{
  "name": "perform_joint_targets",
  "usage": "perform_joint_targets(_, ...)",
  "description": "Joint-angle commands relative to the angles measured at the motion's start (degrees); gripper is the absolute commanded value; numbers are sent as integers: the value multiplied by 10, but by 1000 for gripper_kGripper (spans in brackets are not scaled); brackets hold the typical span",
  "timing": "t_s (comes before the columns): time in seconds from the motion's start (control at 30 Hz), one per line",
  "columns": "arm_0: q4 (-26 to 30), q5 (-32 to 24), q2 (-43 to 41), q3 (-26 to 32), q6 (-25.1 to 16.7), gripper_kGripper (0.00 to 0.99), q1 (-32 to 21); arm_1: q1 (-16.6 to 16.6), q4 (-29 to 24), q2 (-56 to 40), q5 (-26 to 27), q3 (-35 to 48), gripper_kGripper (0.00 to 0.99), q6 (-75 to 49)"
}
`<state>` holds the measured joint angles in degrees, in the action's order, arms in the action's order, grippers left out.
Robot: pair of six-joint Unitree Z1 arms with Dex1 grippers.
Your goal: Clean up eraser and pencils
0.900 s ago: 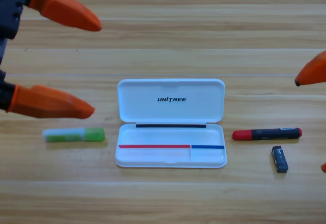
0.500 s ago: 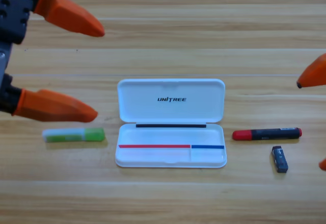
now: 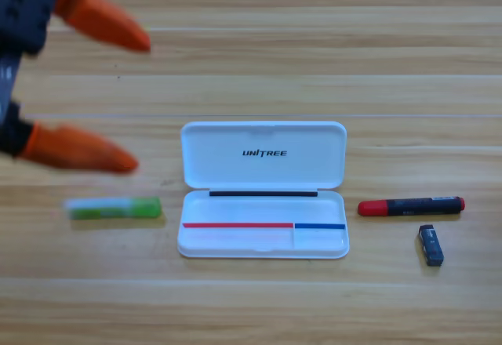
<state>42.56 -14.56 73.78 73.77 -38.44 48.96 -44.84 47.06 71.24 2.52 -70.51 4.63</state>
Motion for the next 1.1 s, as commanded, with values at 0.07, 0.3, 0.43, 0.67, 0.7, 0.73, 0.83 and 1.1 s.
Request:
perform_joint_targets(0.07,109,96,111,119,-79,989,-28,16,8,54,-22,58,945,50)
perform_joint_targets(0.3,176,105,219,164,-205,976,-149,15,8,163,-23,53,950,90)
perform_joint_targets(0.43,202,126,273,168,-225,959,-188,15,8,212,-35,44,985,128)
perform_joint_targets(0.67,202,169,341,148,-213,950,-215,19,8,305,-33,24,979,195)
perform_joint_targets(0.7,202,170,346,146,-208,951,-215,19,8,318,-34,20,977,202)
perform_joint_targets(0.73,202,170,349,142,-203,950,-215,20,8,331,-37,16,969,207)
perform_joint_targets(0.83,200,166,359,132,-186,950,-215,21,8,364,-48,4,948,218)
perform_joint_targets(1.1,133,159,367,57,-156,948,-211,21,8,428,-65,-28,893,249)
